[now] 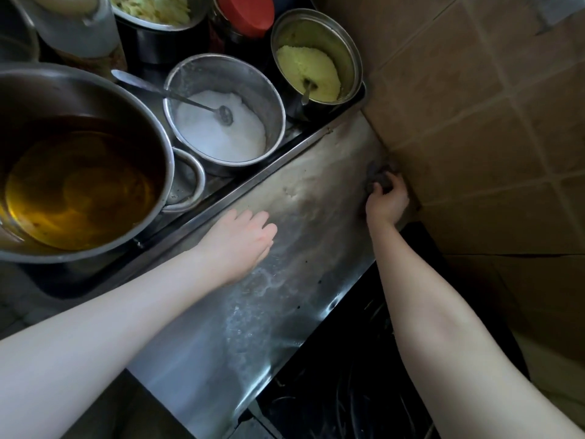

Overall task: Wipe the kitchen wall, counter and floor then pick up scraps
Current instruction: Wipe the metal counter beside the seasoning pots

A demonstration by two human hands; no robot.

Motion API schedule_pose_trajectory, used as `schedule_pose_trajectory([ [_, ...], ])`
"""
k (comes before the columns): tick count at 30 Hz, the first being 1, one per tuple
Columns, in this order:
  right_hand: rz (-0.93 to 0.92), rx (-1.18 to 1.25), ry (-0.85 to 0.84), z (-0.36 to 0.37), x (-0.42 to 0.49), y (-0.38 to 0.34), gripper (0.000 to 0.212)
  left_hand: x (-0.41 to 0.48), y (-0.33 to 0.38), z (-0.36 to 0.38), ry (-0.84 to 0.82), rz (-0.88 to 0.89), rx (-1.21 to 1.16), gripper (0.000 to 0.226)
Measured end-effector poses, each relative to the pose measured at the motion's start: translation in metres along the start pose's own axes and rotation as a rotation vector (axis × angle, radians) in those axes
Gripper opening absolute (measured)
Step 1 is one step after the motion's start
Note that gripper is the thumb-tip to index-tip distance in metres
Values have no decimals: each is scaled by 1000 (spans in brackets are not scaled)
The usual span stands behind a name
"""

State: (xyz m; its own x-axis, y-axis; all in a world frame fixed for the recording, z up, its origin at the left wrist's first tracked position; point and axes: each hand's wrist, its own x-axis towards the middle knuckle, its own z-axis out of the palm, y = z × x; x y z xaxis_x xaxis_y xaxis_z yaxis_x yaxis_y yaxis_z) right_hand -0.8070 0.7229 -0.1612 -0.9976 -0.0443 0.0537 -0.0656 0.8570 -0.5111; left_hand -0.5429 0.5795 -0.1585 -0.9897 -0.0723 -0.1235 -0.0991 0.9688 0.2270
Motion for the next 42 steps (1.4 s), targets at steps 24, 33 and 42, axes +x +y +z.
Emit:
schedule_pose_trajectory([
  [24,-491,-87,-217,5,-225,-2,30,-80,-13,-11,-55,-38,-40,35],
  [33,-47,-31,-103,0,-178,-15,31,-137,-23,-9,-38,9,-6,34],
  [42,-423,-53,-264,23,-298,-60,30,-191,-42,-9,-64,103,6,31],
])
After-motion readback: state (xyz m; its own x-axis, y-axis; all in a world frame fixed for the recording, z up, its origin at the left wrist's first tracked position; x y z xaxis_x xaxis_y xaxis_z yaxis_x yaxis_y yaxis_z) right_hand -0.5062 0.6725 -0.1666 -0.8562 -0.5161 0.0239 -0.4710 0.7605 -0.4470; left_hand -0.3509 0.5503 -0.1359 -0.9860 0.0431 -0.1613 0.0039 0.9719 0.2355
